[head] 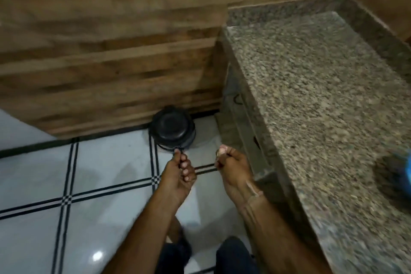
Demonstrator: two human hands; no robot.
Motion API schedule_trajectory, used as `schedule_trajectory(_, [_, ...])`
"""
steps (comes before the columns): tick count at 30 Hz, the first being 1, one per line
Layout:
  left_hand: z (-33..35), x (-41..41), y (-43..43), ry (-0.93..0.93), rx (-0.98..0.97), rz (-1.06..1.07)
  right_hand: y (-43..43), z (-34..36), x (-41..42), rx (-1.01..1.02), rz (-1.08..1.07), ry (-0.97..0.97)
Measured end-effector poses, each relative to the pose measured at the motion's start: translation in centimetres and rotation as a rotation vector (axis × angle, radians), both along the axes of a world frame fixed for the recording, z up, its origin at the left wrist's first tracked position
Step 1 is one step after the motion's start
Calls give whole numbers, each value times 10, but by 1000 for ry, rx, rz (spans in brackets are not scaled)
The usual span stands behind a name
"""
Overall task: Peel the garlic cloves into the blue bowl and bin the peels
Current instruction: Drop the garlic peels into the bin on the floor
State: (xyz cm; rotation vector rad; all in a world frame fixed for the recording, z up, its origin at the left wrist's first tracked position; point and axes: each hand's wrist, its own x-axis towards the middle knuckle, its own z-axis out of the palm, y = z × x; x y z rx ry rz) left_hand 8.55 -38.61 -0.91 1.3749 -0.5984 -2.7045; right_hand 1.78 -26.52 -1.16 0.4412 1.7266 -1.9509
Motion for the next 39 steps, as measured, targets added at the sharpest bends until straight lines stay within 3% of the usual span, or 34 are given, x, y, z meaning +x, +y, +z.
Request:
schedule_trajectory(11, [-25,-14,-160,-48,-38,121,-136,-35,-59,-64,15,-156])
schedule_trajectory(17, [-73,-56,-225,-155,-19,145,-217,-88,-114,-26,91,-228])
schedule_trajectory(24, [-210,-109,-269,-247,115,129,-252,-218,-147,68,251,-423])
schedule_trajectory(31, [-366,-174,-295,-322,191,242,-307,-369,-185,50,108,-588])
schedule_trajectory(36, [-418,-212,-306,-259,141,235,-336,-414,-207,59,-11,-622])
schedule_trajectory(39, [-426,-214,-307,-379,106,195,-344,-416,-212,40,-48,-643])
